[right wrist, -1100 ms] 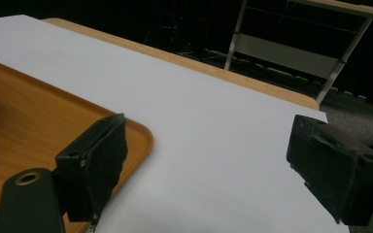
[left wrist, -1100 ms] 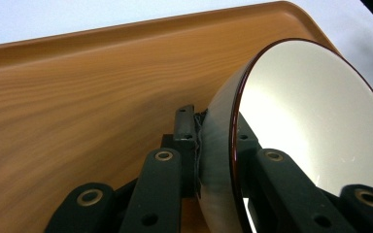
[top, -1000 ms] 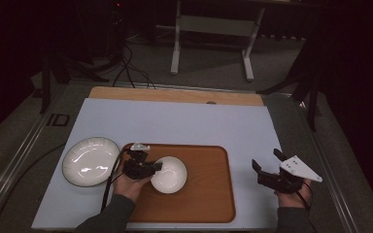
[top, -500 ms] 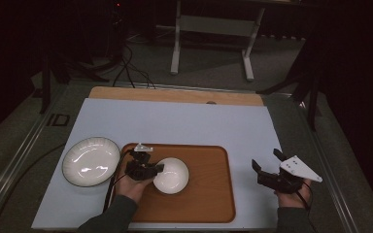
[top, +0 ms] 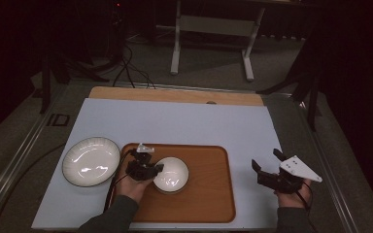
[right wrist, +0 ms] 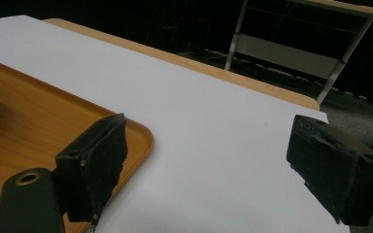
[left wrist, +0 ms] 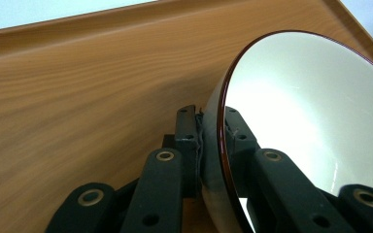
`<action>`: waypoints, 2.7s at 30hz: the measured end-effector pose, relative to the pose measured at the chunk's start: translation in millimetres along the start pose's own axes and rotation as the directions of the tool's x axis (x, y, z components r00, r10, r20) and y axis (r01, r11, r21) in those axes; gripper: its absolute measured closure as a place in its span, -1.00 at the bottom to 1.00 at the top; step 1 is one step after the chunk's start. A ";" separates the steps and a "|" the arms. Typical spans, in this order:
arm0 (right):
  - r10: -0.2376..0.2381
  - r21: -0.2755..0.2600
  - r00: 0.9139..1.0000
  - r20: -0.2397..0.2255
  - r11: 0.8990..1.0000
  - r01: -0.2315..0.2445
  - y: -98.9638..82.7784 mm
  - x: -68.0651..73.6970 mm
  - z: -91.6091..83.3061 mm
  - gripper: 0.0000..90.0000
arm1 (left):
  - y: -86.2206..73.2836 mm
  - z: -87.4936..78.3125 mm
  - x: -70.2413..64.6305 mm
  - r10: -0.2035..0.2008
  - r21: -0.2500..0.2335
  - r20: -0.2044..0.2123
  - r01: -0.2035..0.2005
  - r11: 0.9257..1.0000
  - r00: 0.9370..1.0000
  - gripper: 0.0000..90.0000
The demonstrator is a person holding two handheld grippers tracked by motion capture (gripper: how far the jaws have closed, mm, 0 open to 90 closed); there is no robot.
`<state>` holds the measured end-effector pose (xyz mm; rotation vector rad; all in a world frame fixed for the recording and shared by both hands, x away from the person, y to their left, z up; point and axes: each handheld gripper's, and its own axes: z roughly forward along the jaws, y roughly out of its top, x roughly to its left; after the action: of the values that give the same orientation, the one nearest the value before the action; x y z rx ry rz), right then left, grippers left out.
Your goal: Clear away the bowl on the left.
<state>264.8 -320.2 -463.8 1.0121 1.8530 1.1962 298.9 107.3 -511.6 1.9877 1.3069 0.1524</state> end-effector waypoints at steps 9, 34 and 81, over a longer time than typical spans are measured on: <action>0.000 0.001 1.000 -0.001 1.000 0.000 -0.1 -0.1 0.2 -0.68 | 0.6 -0.3 -1.3 0.018 0.001 -0.032 -0.018 1.000 0.999 0.65; -0.001 0.000 1.000 -0.001 1.000 0.001 0.0 0.0 -0.1 -0.68 | 4.4 -1.7 -14.9 0.109 0.031 -0.084 -0.107 0.994 0.990 0.04; 0.003 -0.004 1.000 0.003 1.000 -0.003 -0.1 -0.9 -0.7 -0.69 | 24.1 -104.9 13.6 0.054 -0.288 -0.275 -0.136 0.948 0.960 -0.19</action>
<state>264.6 -321.3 -463.5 1.0139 1.8467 1.1989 274.1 167.5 -424.7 1.8066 1.2601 0.6474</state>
